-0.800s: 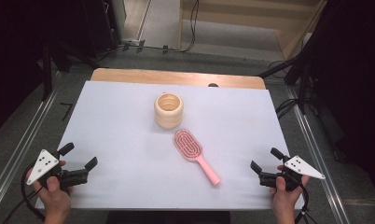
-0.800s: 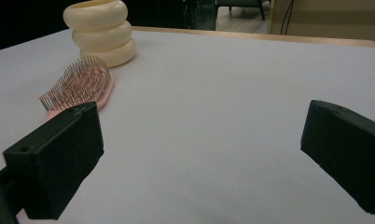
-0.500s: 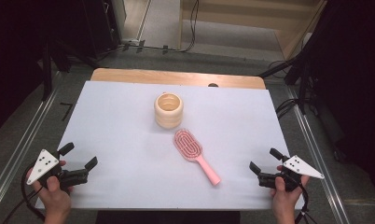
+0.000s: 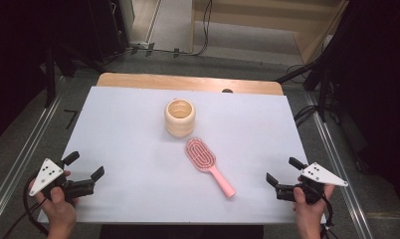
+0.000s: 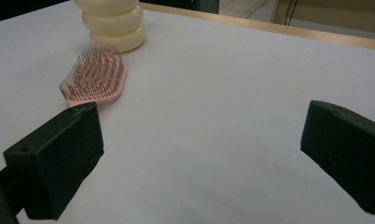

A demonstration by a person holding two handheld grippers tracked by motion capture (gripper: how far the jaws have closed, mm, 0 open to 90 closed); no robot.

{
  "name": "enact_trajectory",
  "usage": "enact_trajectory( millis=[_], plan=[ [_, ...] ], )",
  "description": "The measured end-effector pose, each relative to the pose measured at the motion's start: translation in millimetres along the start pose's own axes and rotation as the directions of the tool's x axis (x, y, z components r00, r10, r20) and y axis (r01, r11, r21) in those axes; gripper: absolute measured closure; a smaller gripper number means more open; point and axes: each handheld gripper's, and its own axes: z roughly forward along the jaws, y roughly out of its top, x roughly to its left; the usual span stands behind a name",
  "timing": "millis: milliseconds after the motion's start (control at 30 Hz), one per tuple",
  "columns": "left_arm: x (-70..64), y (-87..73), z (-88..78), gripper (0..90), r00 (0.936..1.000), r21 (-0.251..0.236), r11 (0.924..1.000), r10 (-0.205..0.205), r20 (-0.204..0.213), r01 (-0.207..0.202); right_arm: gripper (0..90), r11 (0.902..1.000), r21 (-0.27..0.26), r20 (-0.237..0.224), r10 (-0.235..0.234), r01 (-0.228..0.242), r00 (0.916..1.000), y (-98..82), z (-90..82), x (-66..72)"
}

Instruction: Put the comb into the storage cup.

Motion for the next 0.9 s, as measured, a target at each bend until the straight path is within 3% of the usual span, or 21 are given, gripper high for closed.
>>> enact_trajectory(
  millis=[333, 633, 667, 767, 800, 900],
  plan=[
    [-1.4, -0.7, -0.7, 0.0, 0.9999, 0.007, 0.9999, 0.008, 0.012, -0.008, 0.0, 0.9974, 0.047, -0.023, -0.053, 0.054, 0.9983, 33.2, -4.6, 13.2],
    [-1.4, -0.7, -0.4, 0.0, 0.9999, 0.007, 0.9999, 0.008, 0.014, -0.008, 0.0, 0.9885, 0.118, -0.076, -0.086, 0.094, 0.9934, 54.6, 10.5, 31.9],
    [-1.4, -0.7, -0.4, 0.0, 0.9999, 0.007, 0.9999, 0.008, 0.015, -0.008, 0.0, 0.983, 0.146, -0.104, -0.097, 0.111, 0.9899, 58.7, 18.2, 38.0],
    [-1.3, -0.9, -0.1, 0.0, 0.9998, 0.01, 0.9999, 0.01, 0.016, -0.01, 0.0, 0.9772, 0.174, -0.113, -0.103, 0.122, 0.9882, 61.7, 24.6, 44.3],
    [-1.6, -0.9, -0.1, 0.0, 0.9998, 0.011, 0.9999, 0.012, 0.018, -0.012, 0.0, 0.9703, 0.201, -0.124, -0.11, 0.134, 0.9861, 64.2, 30.7, 49.1],
    [-1.6, -1.0, 0.0, 0.0, 0.9997, 0.013, 0.9998, 0.013, 0.019, -0.014, 0.0, 0.9622, 0.23, -0.135, -0.117, 0.146, 0.9839, 65.9, 39.7, 55.3]
  ],
)
